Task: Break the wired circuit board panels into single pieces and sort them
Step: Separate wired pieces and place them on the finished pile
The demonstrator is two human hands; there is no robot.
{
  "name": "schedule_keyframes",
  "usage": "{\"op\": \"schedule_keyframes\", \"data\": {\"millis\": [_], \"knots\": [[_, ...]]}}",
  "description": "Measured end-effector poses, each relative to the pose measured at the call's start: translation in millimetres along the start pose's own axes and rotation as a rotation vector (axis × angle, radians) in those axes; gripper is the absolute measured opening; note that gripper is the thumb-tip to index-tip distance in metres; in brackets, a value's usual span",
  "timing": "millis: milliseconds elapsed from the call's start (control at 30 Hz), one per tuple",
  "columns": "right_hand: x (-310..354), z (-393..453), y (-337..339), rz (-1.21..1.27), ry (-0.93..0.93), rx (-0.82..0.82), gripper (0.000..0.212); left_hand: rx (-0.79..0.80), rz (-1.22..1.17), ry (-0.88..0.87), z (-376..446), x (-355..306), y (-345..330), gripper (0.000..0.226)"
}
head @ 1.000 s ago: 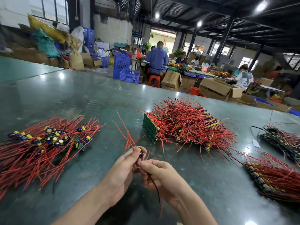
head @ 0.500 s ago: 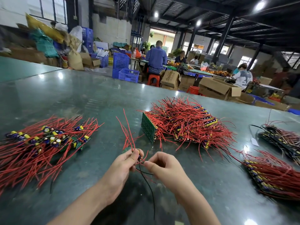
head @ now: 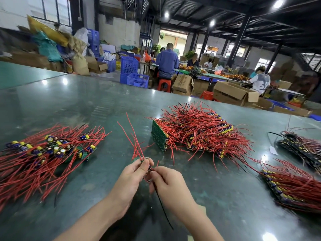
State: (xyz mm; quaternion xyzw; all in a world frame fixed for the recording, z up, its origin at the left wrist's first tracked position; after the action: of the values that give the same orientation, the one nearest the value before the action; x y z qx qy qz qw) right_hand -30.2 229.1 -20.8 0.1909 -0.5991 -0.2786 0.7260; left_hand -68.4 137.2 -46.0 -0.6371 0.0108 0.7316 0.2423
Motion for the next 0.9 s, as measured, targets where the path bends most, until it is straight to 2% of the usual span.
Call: {"op": "schedule_keyframes", "data": {"millis": [133,233,300,433,700,833,900], "knots": [[-1,2,1,-0.011,0.012,-0.055,0.042,-0.074,-0.041,0.010,-1,0,1,0.029],[-2,3,-2,0.051,-0.008,0.021,0.039,-0.147,-0.142,0.032,1,-3,9,0.023],[0,2,-6,0.002,0.013,0.064,0.036,-0.212,-0.221,0.044,5,-6,19,0.021],[5,1,-6,-0.057,0.072,0.035,0.028,-0.266,-0.254,0.054,9,-7,24,0.025],[1,2,-8,0.065,0.059,0.023,0.037,-0.360,-0.265,0.064,14,-6,35,0.027],[-9,6,-2,-0.067,0.031,0.036,0.038,-0.371,-0.271,0.081,16,-2,41,0.027],[-9,6,1,-0.015,0.035,0.052,0.038,-0.395,-0.296,0.092,18,-1,45,0.027]]}}
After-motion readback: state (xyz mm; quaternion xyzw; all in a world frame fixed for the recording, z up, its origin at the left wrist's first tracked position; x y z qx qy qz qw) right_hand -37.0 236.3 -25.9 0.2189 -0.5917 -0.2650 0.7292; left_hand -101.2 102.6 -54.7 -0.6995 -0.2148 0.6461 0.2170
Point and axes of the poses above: each hand's wrist, its own z-axis towards the middle knuckle, its own y-axis out of the back of the hand, x = y × z, the point moved 7 cm from there along z, towards the middle knuckle, and after that the axes turned 1 degree about -x, right-handed, at the moved point
